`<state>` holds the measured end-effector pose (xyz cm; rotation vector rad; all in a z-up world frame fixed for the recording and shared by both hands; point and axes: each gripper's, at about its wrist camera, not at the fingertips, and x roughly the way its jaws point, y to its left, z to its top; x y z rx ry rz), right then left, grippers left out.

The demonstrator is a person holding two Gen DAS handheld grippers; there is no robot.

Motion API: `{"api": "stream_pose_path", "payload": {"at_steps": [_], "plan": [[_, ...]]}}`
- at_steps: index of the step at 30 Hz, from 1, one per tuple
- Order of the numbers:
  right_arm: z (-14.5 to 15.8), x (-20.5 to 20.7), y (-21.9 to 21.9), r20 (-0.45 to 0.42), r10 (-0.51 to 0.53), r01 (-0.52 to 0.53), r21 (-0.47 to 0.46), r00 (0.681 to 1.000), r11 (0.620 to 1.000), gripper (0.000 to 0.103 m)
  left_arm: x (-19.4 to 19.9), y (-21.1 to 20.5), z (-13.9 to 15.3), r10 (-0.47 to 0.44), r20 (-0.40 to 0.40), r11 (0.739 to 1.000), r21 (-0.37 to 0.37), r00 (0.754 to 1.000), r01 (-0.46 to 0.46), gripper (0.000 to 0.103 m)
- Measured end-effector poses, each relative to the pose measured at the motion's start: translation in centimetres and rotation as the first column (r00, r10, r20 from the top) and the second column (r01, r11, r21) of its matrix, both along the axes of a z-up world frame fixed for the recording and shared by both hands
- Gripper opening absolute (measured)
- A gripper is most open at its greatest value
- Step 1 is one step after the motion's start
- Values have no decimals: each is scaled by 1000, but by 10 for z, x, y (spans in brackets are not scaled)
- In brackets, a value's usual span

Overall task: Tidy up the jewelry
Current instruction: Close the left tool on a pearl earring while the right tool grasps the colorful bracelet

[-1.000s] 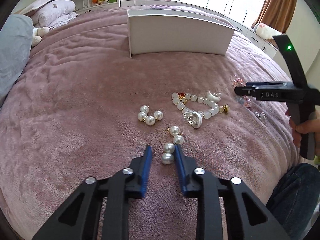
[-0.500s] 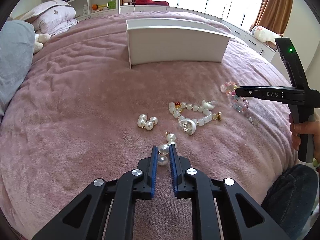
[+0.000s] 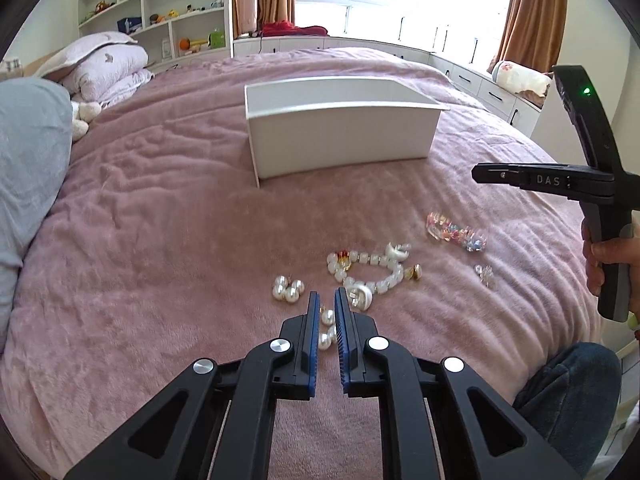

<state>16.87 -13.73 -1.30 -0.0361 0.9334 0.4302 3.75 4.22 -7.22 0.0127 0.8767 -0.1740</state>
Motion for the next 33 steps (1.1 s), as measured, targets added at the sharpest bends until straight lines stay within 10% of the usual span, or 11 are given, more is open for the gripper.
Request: {"api": "stream_pose_path", "payload": {"at_steps": [10, 12, 13, 14, 27, 33], "plan": [[12, 6, -4, 4, 1, -1, -9, 1000, 1000, 10, 9, -5, 23, -13, 58, 1000, 12, 998, 12, 13], [-1, 7, -4, -27, 4, -5, -41, 1000, 999, 46, 7, -4, 19, -12, 45, 1000, 10, 999, 11, 13], [-11, 8, -3, -46, 9, -12, -64, 999, 998, 83, 6, -4, 17, -11, 41, 1000, 10, 999, 11, 13], [-19, 7, -2, -56, 11, -16, -88, 998, 996, 90, 5, -3, 15, -9, 35, 1000, 11, 999, 8, 13], [-88, 2, 19, -106, 28, -52, -238, 994, 970, 64, 3, 8, -19, 18, -32, 1000, -25, 999, -18, 13], [-91, 2, 18, -108, 26, -51, -237, 994, 970, 64, 4, 4, -50, 11, -87, 1000, -25, 996, -13, 35]]}}
